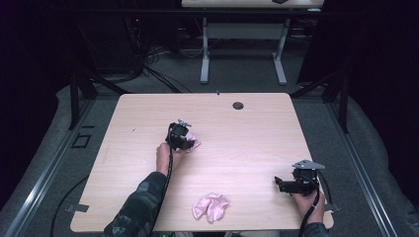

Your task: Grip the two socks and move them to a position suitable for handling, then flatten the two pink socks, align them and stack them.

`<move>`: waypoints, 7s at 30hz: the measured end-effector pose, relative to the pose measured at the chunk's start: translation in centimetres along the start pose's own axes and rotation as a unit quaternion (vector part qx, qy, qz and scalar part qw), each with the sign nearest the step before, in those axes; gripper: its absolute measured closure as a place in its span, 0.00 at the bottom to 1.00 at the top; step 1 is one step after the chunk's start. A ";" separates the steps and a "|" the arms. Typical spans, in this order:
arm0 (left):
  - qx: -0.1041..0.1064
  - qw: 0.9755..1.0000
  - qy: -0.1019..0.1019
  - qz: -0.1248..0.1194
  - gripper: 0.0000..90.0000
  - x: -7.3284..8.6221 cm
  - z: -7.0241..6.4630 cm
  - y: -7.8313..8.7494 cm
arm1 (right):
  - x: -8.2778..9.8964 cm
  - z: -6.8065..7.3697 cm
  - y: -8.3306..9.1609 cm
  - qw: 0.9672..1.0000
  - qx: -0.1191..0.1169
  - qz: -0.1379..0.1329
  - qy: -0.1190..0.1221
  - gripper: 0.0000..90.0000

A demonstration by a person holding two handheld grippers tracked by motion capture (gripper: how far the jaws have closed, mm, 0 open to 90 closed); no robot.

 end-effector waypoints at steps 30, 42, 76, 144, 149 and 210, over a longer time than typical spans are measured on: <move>0.091 0.991 -0.091 0.026 0.81 3.1 -11.8 3.6 | 0.0 0.0 0.0 1.000 0.002 0.001 0.001 0.05; 0.075 0.994 -0.082 -0.004 0.20 3.4 -10.5 5.5 | 0.0 0.0 0.0 1.000 0.000 0.001 0.001 0.05; 0.013 0.997 0.010 -0.074 0.00 12.6 -5.2 14.0 | -0.6 2.9 2.0 0.998 -0.058 -0.013 -0.010 0.05; 0.071 0.991 -0.117 0.010 0.67 14.1 -15.9 9.8 | -4.7 15.1 1.5 0.966 -0.184 0.089 0.156 0.85; 0.086 0.993 -0.078 -0.036 0.41 13.5 -14.3 12.2 | -4.1 14.4 2.4 0.973 -0.182 0.073 0.125 0.67; 0.087 0.995 -0.047 0.014 0.90 13.7 -12.2 10.9 | -2.3 14.2 2.7 0.969 -0.172 0.111 0.140 0.89</move>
Point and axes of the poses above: each handheld gripper's, and its own axes: y roughly backward along the jaws, x roughly out of its underside, z roughly to its left, the point moved 2 cm from there along -y, roughly forward along the jaws, and after that the axes turned 1 degree about x, right-handed, at the moved point
